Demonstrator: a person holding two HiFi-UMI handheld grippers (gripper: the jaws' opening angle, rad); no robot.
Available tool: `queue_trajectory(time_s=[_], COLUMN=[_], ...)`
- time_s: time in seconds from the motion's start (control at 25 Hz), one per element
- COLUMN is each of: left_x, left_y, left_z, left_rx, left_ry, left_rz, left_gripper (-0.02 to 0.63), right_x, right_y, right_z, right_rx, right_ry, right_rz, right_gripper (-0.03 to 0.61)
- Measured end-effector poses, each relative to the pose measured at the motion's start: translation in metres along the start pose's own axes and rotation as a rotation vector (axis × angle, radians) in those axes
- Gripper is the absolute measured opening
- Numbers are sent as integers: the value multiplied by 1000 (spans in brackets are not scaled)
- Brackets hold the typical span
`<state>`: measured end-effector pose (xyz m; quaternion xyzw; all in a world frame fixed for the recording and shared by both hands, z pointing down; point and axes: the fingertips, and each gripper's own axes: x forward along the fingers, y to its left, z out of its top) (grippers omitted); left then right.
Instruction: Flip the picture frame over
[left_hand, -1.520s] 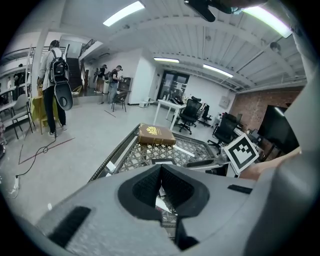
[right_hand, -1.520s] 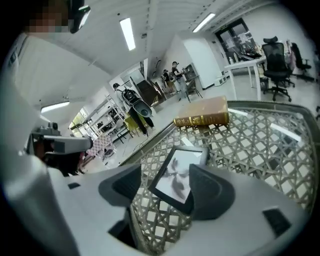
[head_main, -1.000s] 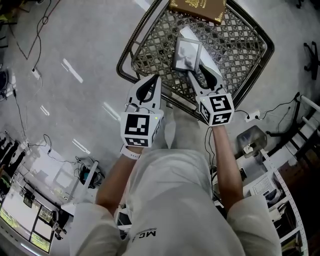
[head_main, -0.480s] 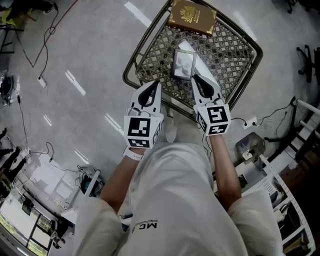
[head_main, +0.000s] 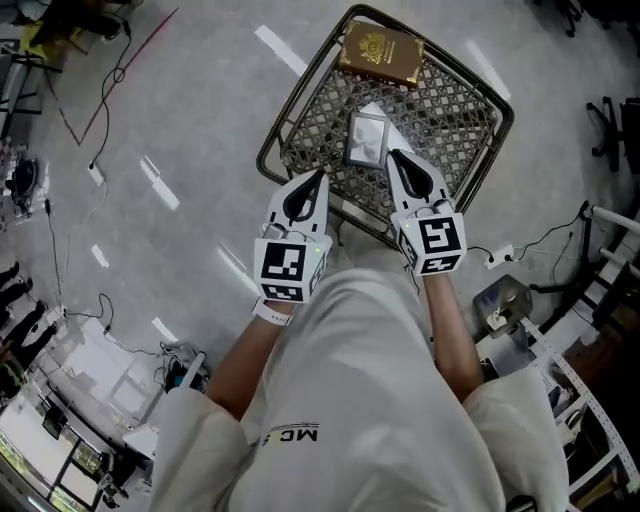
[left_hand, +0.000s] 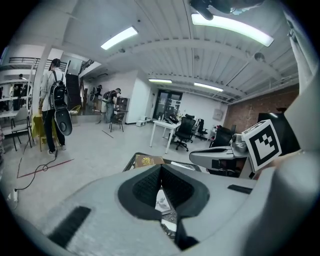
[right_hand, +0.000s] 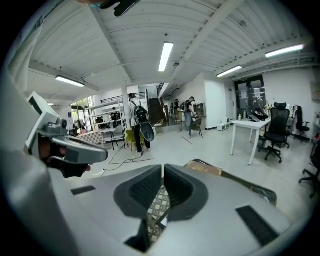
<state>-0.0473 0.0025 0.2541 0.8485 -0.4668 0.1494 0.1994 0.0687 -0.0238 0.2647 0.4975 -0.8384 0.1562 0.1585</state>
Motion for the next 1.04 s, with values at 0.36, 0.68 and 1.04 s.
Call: queue_trajectory(time_s=[0.36,0.68,1.04], left_x=[-11,-15,-19], left_y=[-12,-18,-24], left_z=[30,49,60], left_rx=[26,50,56], left_ry=[-57,-92,-118], left_rz=[-5,-6,-4], left_gripper=[25,25,25], right_x=[-20,-39,-51], right_y=[-1,3,5], right_z=[27,38,42], right_rx=[-14,-22,-21], right_ry=[-62,-91,-109], right_rz=[-14,-12,-5], right_gripper=[27,23,20])
